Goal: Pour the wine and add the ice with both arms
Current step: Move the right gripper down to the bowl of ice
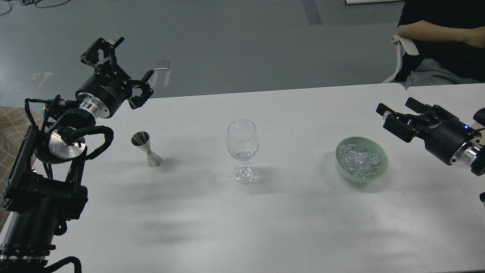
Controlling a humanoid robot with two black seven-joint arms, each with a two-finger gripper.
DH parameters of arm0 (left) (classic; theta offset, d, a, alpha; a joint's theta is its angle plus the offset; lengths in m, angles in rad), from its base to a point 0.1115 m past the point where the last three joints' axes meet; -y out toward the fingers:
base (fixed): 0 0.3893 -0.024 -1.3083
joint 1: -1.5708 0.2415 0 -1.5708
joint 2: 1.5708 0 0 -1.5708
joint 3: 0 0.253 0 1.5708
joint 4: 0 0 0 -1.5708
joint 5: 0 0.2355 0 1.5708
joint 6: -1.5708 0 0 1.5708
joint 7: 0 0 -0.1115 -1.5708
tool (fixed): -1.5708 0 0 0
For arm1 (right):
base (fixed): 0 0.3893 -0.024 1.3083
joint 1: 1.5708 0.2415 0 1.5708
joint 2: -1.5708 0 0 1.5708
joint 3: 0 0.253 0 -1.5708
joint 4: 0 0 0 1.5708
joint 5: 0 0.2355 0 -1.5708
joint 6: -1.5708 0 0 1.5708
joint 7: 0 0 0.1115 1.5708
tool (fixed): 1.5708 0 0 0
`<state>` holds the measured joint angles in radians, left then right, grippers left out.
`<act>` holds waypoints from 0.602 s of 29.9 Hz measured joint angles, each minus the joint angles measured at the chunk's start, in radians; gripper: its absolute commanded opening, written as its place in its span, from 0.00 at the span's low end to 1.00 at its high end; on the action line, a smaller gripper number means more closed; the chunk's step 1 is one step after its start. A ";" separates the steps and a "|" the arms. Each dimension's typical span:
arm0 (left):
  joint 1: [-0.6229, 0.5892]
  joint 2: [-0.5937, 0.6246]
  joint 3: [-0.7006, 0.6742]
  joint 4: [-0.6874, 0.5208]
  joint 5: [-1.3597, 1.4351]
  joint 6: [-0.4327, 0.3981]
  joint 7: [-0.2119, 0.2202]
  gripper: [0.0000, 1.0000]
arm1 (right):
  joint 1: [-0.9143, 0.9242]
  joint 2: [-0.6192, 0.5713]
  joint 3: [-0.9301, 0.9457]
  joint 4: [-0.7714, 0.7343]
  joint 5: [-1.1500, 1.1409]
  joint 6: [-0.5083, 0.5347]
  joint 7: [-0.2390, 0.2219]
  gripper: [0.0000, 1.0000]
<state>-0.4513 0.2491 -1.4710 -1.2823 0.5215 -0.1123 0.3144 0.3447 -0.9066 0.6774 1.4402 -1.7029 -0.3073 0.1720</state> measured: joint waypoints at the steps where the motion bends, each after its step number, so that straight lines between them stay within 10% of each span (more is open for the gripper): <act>1: 0.000 0.000 0.000 0.000 0.000 0.000 0.000 0.97 | -0.004 0.017 0.001 -0.017 -0.020 -0.012 0.000 0.98; 18: 0.006 -0.001 0.000 0.000 0.003 -0.002 0.000 0.98 | -0.058 0.148 -0.027 -0.125 -0.293 -0.027 0.000 0.97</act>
<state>-0.4450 0.2484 -1.4710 -1.2823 0.5244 -0.1141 0.3144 0.2869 -0.7583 0.6501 1.3152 -1.9960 -0.3342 0.1719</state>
